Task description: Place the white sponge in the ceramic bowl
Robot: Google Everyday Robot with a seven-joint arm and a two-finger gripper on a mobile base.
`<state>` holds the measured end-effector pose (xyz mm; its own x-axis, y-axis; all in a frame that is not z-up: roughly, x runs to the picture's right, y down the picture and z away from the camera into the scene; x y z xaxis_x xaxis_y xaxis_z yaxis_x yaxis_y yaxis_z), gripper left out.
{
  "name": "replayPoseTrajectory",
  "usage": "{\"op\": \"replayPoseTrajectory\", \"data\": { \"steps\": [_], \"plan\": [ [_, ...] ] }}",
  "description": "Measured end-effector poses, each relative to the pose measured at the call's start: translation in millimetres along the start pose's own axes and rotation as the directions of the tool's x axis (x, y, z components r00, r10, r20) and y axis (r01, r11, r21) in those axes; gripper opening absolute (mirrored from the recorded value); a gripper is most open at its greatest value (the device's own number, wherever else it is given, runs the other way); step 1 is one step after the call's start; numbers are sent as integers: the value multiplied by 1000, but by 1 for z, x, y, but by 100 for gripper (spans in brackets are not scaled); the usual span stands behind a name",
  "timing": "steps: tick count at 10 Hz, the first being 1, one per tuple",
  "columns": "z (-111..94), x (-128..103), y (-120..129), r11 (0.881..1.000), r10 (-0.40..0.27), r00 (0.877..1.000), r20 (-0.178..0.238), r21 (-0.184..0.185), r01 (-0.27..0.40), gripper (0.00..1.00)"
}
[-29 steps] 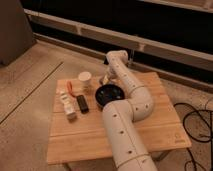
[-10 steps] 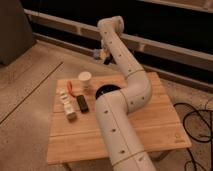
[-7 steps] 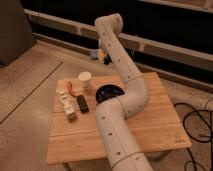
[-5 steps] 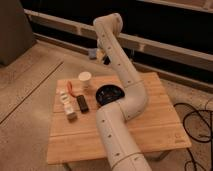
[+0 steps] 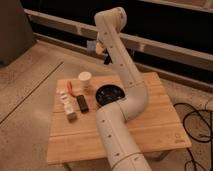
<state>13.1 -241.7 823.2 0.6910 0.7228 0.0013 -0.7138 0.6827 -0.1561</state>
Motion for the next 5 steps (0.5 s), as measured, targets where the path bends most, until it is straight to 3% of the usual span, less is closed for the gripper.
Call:
{"op": "replayPoseTrajectory", "data": {
  "steps": [2,5],
  "plan": [
    [3,8,-18,999,32,999,-23,8,-32,0],
    [15,54,-53,990,140,982,-124,6,-140,0]
  ]
}}
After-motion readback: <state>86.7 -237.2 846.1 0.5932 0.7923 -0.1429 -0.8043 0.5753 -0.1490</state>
